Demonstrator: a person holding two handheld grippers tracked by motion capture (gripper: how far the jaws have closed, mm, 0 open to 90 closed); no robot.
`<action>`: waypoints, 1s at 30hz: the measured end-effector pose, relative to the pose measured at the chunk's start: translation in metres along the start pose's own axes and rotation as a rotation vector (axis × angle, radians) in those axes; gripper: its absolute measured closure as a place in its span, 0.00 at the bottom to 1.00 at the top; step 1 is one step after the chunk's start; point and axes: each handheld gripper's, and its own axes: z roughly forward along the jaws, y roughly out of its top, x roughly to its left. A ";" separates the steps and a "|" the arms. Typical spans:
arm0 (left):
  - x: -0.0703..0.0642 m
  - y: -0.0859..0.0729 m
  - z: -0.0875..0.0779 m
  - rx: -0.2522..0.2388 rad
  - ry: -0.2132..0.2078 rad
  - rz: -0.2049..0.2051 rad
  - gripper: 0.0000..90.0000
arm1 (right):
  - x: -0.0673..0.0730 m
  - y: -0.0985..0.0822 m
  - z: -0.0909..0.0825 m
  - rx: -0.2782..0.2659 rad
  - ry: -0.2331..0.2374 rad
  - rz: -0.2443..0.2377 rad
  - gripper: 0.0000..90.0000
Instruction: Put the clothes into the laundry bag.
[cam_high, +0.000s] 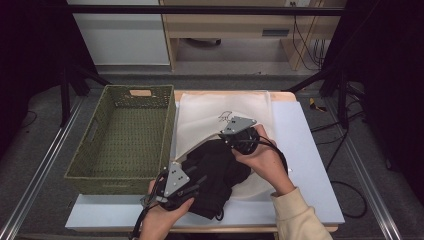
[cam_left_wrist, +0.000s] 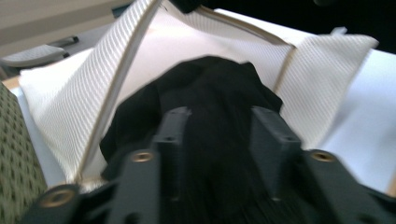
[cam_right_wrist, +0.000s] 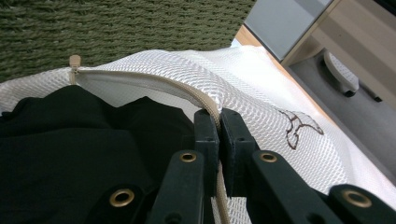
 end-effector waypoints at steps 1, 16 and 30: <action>0.000 -0.005 -0.003 0.009 -0.004 0.005 0.70 | 0.000 -0.001 0.000 0.003 0.001 -0.003 0.96; -0.006 -0.041 -0.024 0.126 -0.092 -0.004 1.00 | 0.000 -0.002 -0.001 0.002 0.000 0.000 0.96; -0.022 -0.059 0.008 0.245 -0.107 0.050 1.00 | 0.006 -0.001 0.003 0.018 0.011 -0.018 0.96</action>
